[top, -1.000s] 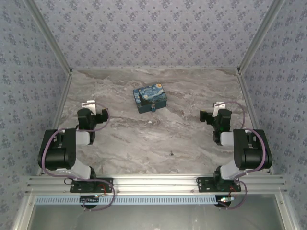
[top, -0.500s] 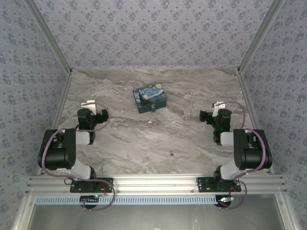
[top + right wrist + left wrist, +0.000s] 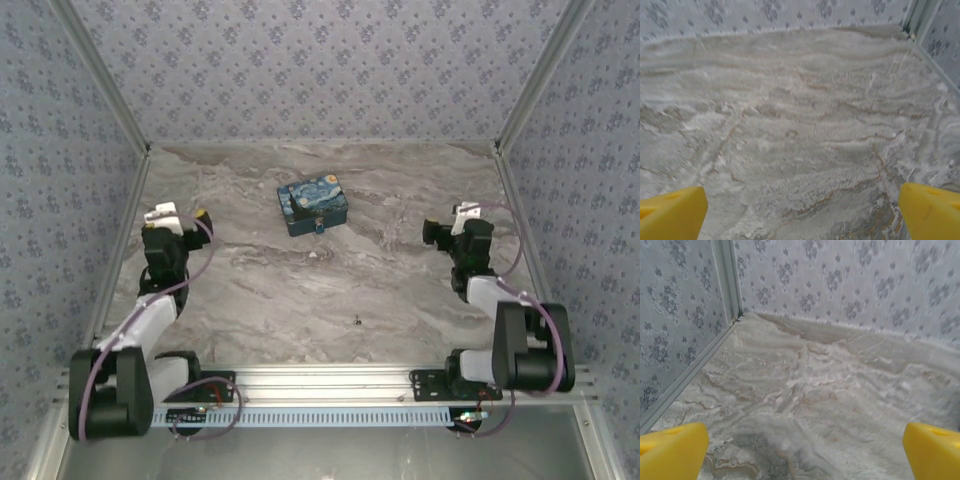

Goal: Unlock a padlock with a key

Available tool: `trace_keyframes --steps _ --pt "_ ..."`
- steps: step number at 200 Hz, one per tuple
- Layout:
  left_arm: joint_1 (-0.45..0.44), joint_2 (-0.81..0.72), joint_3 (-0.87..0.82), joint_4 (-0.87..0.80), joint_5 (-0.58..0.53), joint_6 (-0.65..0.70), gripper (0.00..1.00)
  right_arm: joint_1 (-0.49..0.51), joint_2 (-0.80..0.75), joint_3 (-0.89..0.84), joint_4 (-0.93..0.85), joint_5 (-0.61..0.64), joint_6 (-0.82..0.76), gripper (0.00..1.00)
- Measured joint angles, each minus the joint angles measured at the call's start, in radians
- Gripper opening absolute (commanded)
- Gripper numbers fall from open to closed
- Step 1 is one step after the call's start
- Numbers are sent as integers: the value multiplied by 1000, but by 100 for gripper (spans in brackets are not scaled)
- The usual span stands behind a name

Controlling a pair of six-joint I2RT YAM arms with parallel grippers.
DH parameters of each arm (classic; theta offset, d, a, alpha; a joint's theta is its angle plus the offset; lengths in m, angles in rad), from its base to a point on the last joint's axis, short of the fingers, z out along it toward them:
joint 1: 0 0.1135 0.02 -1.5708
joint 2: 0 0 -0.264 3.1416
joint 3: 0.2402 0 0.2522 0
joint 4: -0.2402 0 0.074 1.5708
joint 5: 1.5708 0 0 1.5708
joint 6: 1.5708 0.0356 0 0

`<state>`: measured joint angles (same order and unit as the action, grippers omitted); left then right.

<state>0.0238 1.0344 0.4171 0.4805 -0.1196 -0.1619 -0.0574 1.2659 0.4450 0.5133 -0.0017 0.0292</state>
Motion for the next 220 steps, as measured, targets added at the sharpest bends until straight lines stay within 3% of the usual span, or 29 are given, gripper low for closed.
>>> trace_keyframes --steps 44,100,142,164,220 --pt "-12 -181 92 -270 109 -259 99 77 -252 69 -320 -76 130 97" --pt "-209 -278 -26 -388 257 -470 99 390 -492 32 -616 -169 308 79" --pt "-431 -259 -134 -341 271 -566 98 629 -541 -138 -639 -179 446 71" --pt "-500 -204 -135 -286 275 -581 96 718 -542 -222 -614 -172 507 69" --pt "-579 -14 -117 -186 314 -589 84 774 -472 -244 -513 -161 539 61"
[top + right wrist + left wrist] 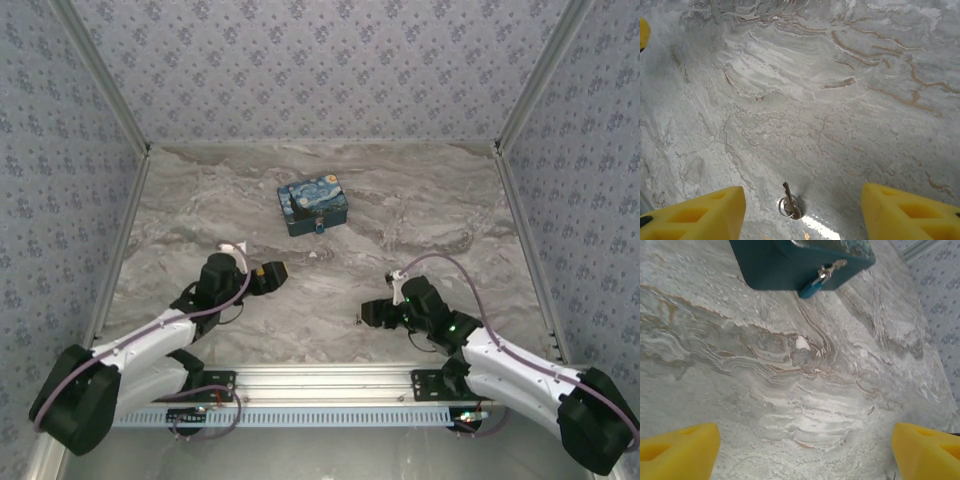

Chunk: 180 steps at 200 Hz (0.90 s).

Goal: Unlock a padlock with a key

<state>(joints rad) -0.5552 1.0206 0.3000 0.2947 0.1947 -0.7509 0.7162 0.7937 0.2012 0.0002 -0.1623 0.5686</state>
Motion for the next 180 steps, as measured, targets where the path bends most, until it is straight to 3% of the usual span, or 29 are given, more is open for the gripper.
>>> trace_keyframes --steps 60,180 --pt "-68 115 90 61 4 8 81 6 64 -27 60 -21 0 54" --pt "-87 167 126 76 0 8 82 24 196 -25 117 -62 -32 42"
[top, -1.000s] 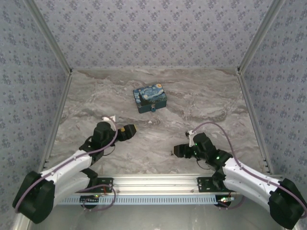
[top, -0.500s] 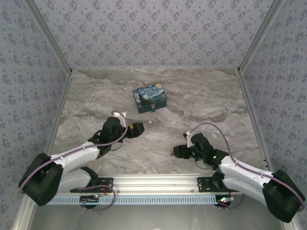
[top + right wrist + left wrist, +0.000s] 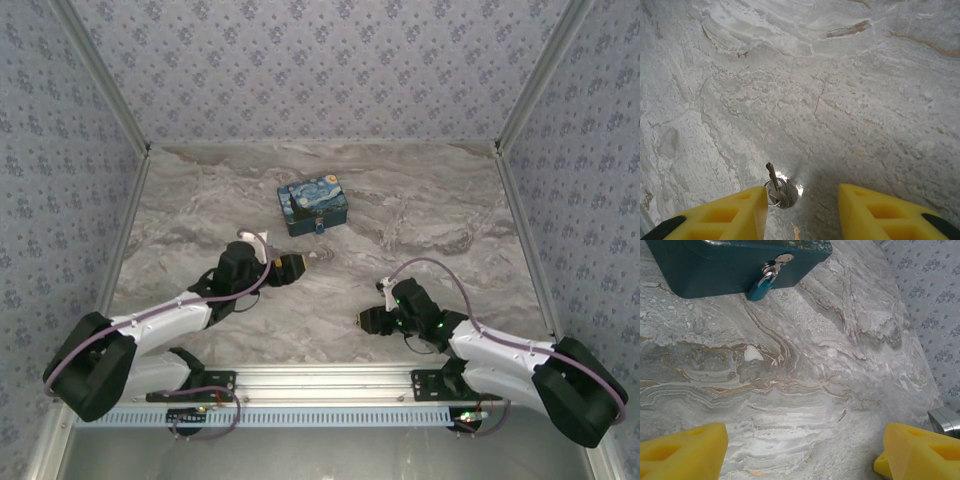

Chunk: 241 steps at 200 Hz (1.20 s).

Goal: Unlock a padlock with a key

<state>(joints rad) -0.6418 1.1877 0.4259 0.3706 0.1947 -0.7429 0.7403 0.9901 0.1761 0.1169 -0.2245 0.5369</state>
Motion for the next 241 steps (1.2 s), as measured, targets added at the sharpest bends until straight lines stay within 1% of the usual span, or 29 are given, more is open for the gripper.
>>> trace_keyframes --steps 40,82,119,170,241 --pt "0 0 4 0 0 0 82 11 58 25 13 3 -14 40" --pt "0 0 4 0 0 0 82 46 96 35 42 30 -25 39" --pt "0 0 5 -1 0 0 82 60 92 36 53 37 -26 38" --pt "0 0 5 -2 -1 0 82 81 60 36 18 -2 -26 34" --pt "0 0 5 -4 -4 0 82 80 71 36 4 0 -26 34"
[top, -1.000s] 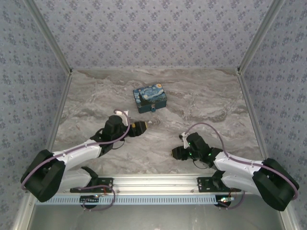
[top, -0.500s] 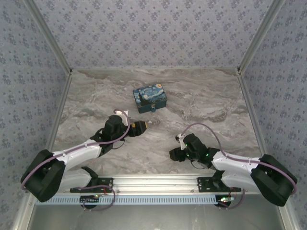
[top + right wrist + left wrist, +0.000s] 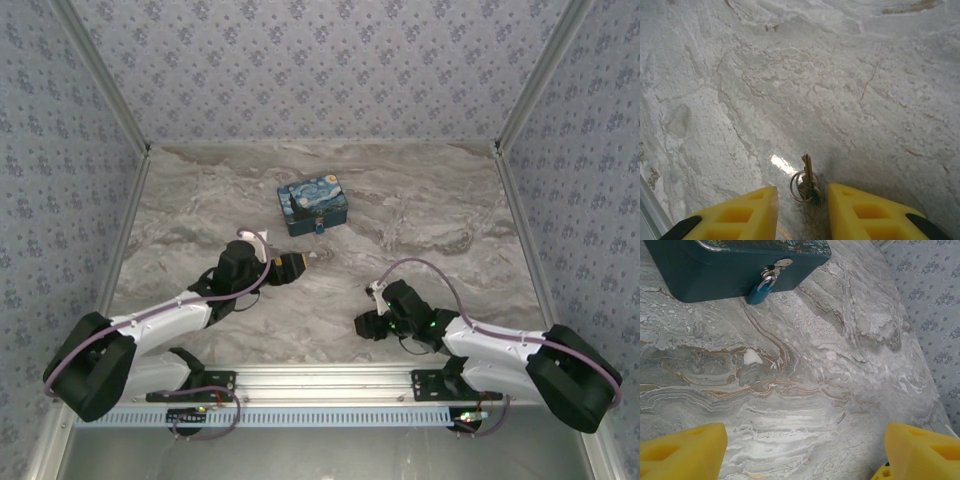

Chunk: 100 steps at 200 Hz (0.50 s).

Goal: Unlock a padlock with a key

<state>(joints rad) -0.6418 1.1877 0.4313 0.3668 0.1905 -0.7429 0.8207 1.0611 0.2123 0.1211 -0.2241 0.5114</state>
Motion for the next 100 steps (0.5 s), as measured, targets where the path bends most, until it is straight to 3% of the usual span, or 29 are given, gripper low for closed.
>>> trace_keyframes --steps 50,100 --pt "0 0 0 0 0 0 82 0 37 11 7 7 -5 25" --pt "0 0 0 -6 -4 1 82 5 46 13 19 26 -8 8"
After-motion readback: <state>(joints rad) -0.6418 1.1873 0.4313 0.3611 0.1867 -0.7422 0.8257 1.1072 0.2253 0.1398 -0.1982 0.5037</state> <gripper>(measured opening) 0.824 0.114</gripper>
